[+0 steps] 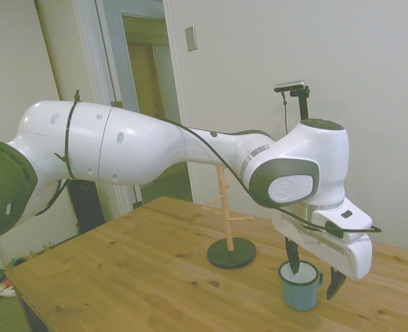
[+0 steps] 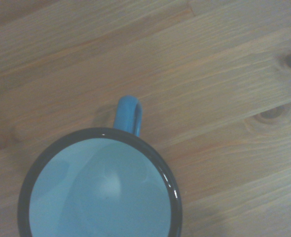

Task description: Hang the mug

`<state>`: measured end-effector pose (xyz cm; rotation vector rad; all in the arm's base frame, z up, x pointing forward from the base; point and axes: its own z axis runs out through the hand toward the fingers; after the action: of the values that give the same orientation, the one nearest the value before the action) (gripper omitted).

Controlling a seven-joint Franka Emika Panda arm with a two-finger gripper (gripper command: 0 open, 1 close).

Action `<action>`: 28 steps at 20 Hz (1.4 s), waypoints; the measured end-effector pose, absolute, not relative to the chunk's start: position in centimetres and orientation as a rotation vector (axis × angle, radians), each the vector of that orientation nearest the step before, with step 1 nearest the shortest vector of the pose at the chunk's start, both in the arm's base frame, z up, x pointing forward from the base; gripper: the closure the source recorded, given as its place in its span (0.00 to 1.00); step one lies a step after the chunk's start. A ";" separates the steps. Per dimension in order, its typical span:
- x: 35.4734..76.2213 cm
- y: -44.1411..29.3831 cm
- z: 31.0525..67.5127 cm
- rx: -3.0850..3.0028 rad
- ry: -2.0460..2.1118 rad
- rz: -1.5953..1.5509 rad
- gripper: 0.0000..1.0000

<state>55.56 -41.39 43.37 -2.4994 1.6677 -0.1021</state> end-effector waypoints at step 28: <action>58.6 -37.8 37.9 -2.493 1.682 -0.049 1.00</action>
<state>58.59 -37.79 37.91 -2.4929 1.6821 -0.0495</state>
